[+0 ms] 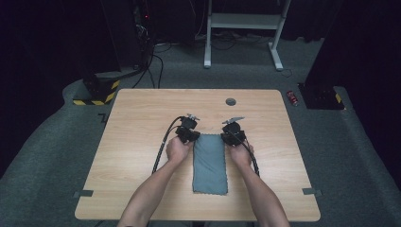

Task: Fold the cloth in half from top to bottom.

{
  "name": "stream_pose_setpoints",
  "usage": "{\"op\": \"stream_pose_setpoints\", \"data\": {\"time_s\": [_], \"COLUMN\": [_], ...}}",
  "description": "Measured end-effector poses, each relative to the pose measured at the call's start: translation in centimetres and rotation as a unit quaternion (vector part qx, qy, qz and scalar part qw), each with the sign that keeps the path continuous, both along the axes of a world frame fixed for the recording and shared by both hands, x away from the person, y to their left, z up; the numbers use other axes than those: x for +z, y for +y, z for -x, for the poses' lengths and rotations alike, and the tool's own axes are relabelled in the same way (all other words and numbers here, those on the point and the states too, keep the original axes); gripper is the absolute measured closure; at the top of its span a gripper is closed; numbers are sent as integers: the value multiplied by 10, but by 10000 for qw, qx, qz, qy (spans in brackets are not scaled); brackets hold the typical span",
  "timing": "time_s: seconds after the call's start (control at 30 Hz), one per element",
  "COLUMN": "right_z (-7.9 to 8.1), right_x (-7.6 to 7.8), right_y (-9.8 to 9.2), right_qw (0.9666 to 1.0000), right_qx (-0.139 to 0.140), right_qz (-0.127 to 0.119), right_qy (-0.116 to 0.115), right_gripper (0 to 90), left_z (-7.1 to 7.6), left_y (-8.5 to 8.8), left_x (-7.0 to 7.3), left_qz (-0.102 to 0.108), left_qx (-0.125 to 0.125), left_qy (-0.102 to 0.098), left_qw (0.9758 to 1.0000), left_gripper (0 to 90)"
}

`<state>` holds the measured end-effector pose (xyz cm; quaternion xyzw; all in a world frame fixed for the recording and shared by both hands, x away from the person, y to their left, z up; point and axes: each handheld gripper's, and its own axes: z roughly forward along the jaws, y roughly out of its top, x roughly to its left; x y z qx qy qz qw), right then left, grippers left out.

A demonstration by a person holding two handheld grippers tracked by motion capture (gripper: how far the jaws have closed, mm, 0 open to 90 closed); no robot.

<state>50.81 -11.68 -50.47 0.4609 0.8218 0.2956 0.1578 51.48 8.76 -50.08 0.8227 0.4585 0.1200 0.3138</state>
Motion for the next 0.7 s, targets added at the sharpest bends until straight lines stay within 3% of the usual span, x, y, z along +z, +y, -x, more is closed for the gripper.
{"op": "stream_pose_setpoints", "data": {"time_s": [0.27,0.4,0.53,0.7], "right_z": [11,7,0,-5], "right_x": [24,36,49,52], "right_y": [-6,-5,0,4], "right_qw": [9996,9993,9990,9991], "right_qx": [95,99,157,118], "right_qz": [-82,-40,-6,-1], "right_qy": [-265,-349,-409,-406], "right_gripper": [897,898,898,898], "left_z": [4,2,-5,-11], "left_y": [5,8,17,20], "left_x": [21,23,27,36], "left_qz": [273,317,554,516], "left_qx": [-73,-79,51,87], "left_qy": [-113,-119,-81,-139], "left_qw": [9995,9994,9984,9985], "left_gripper": [890,891,890,890]}}
